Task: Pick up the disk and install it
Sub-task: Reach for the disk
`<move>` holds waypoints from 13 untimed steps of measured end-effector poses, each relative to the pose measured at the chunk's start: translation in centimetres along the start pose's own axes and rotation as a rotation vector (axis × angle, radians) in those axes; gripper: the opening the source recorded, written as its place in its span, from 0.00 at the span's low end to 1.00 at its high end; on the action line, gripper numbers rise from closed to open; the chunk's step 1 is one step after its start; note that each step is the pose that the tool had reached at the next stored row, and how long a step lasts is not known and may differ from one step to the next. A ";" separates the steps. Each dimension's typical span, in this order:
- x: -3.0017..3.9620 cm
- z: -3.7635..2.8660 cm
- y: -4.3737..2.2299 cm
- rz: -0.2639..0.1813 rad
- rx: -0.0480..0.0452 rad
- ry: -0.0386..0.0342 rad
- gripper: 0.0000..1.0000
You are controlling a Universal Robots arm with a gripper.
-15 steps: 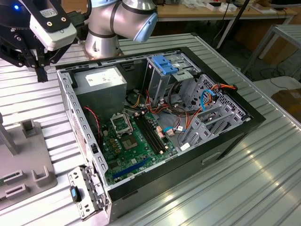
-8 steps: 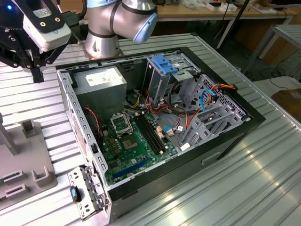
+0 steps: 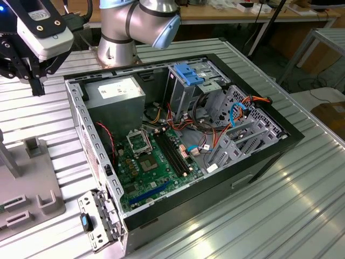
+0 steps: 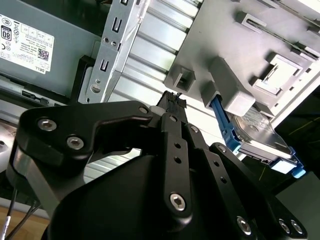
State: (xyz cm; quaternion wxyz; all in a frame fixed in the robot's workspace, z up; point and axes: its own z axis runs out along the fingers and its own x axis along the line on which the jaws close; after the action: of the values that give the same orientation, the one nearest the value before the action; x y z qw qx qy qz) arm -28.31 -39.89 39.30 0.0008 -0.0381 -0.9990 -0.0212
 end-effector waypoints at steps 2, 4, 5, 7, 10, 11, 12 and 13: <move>0.24 0.00 -0.02 0.000 0.0000 -0.0001 0.11; 0.29 0.00 -0.02 0.000 0.0000 0.0000 0.11; 0.30 0.00 -0.02 0.000 0.0000 0.0000 0.11; 0.30 0.00 -0.02 0.000 0.0000 0.0000 0.11; 0.37 0.00 -0.03 0.000 0.0000 0.0000 0.11; 0.39 0.00 -0.03 0.000 0.0000 0.0000 0.11; 0.42 0.00 -0.03 0.000 0.0000 0.0000 0.11; 0.45 0.00 -0.03 0.000 0.0000 0.0000 0.11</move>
State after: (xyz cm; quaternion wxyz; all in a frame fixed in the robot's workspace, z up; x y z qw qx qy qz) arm -28.76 -39.89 39.30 0.0008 -0.0382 -0.9990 -0.0212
